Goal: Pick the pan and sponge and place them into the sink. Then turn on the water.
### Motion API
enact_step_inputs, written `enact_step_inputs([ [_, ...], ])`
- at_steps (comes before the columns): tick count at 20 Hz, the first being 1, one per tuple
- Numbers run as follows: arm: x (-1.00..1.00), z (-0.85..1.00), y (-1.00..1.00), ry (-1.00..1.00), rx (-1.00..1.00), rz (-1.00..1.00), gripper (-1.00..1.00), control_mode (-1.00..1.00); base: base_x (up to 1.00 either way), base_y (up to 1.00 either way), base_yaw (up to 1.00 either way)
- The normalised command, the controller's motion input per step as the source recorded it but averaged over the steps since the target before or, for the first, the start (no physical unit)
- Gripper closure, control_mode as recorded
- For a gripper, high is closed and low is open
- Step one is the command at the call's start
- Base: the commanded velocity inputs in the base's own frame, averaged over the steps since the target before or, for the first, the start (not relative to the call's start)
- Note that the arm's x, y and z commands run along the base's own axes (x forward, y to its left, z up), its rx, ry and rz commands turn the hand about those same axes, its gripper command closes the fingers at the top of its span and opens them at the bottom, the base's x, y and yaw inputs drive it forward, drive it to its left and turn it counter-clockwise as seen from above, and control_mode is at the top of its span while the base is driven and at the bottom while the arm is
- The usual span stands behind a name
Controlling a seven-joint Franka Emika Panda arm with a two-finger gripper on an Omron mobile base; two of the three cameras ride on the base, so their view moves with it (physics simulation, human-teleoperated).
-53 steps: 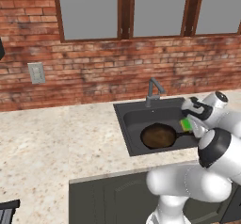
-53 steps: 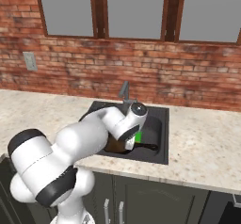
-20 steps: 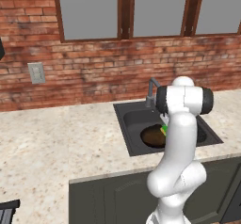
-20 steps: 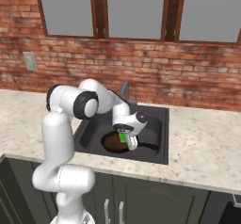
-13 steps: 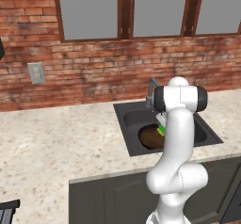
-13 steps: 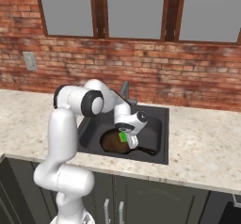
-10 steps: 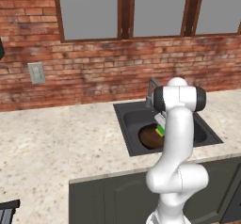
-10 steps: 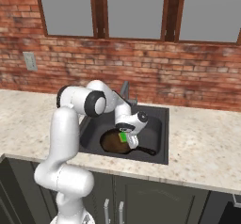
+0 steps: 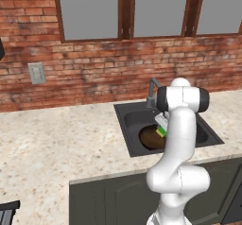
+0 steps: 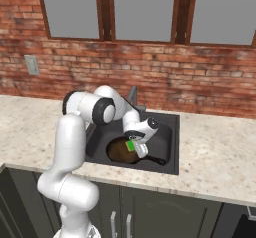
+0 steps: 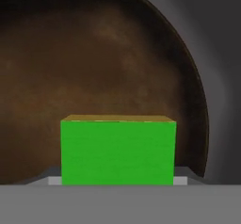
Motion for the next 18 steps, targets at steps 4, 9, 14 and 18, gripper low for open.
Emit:
enact_step_inputs([
  [4,0.00,0.06,-0.01,0.00,0.00,0.01,-1.00,-1.00,0.00,0.00,0.00],
  [9,-0.03,0.17,-0.14,0.00,0.03,0.00,-1.00,-1.00,0.00,0.00,0.00],
  [14,-0.19,0.55,-0.26,0.00,0.07,0.00,-1.00,-1.00,0.00,0.00,0.00],
  [18,-0.34,0.78,-0.36,0.00,0.09,0.00,-1.00,-1.00,0.00,0.00,0.00],
])
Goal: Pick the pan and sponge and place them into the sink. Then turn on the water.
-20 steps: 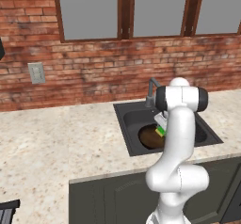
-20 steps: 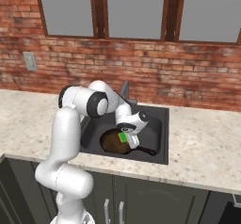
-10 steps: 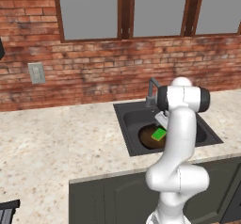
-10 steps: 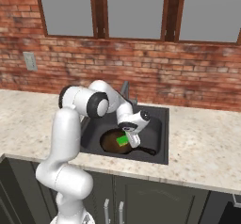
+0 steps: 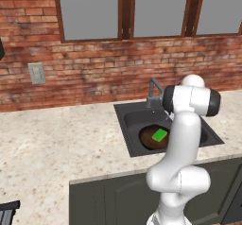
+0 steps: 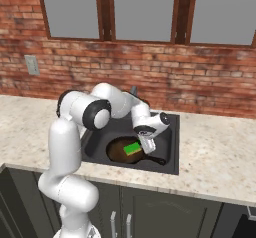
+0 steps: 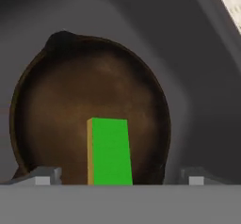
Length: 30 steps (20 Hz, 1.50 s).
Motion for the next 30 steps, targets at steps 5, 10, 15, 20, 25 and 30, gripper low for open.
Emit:
enact_step_inputs([
  [5,-0.24,1.00,-0.35,0.00,0.20,-0.07,-1.00,-1.00,0.00,0.00,0.00],
  [10,-0.22,0.72,-0.30,0.00,0.30,-0.22,-1.00,-1.00,0.00,0.00,0.00],
  [15,-0.32,0.40,-0.12,0.00,0.41,-0.45,-1.00,-1.00,0.00,0.00,0.00],
  [20,0.02,0.56,0.01,0.00,0.39,-0.45,-1.00,-1.00,0.00,0.00,0.00],
  [25,0.29,0.35,0.22,0.02,0.29,-0.31,-1.00,-1.00,0.00,0.00,0.00],
  [30,0.06,-0.01,0.09,-0.01,0.22,-0.02,-1.00,-1.00,0.00,0.00,0.00],
])
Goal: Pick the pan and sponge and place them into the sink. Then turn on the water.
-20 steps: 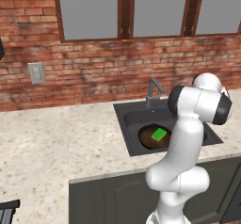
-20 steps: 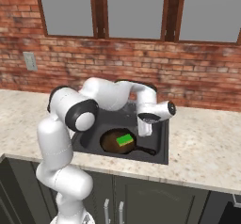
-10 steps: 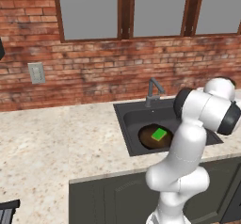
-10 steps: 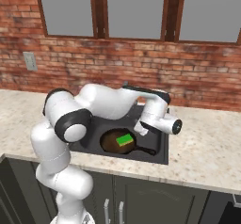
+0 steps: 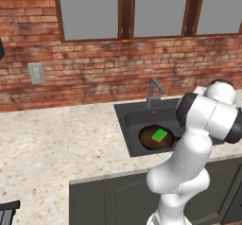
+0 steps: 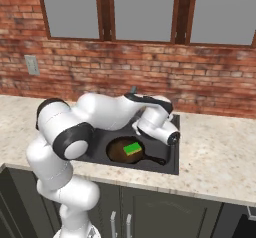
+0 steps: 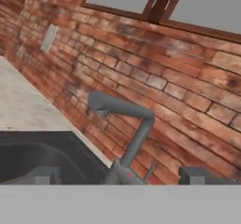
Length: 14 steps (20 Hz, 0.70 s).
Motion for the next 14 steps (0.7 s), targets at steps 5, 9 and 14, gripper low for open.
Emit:
enact_step_inputs([
  [5,0.18,0.00,0.00,-0.03,0.21,0.02,-1.00,-1.00,0.00,0.00,0.00],
  [9,0.37,0.00,0.00,-0.06,0.20,0.16,-1.00,-1.00,0.00,0.00,0.00],
  [14,0.32,-0.13,0.03,-0.05,0.11,0.17,-1.00,-1.00,0.00,0.00,0.00],
])
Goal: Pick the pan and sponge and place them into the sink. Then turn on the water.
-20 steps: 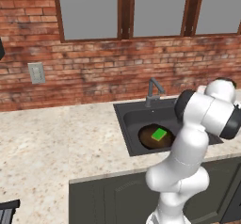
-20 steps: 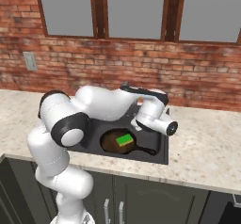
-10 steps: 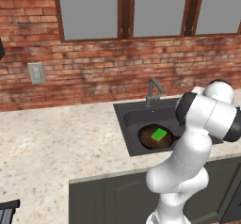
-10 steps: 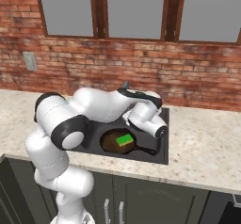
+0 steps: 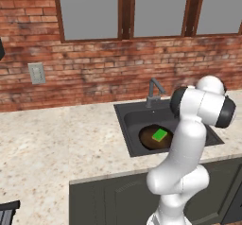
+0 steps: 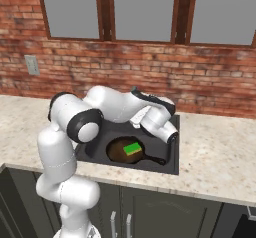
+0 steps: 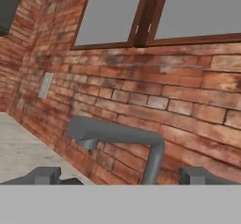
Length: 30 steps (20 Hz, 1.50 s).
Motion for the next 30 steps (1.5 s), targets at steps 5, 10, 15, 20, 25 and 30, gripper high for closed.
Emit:
enact_step_inputs([
  [5,0.21,-0.15,0.02,-0.05,0.06,0.16,-1.00,-1.00,0.00,0.00,0.00],
  [10,0.31,-0.14,0.01,-0.01,0.03,0.08,-1.00,-1.00,0.00,0.00,0.00],
  [15,0.37,-0.12,0.18,0.00,0.00,0.00,-1.00,-1.00,0.00,0.00,0.00],
  [20,0.31,0.00,0.39,0.00,0.00,-0.02,-1.00,-1.00,0.00,0.00,0.00],
  [25,0.27,0.00,0.18,0.01,0.03,-0.05,-1.00,-1.00,0.00,0.00,0.00],
  [30,0.12,-0.02,-0.24,0.00,0.16,-0.03,-1.00,-1.00,0.00,0.00,0.00],
])
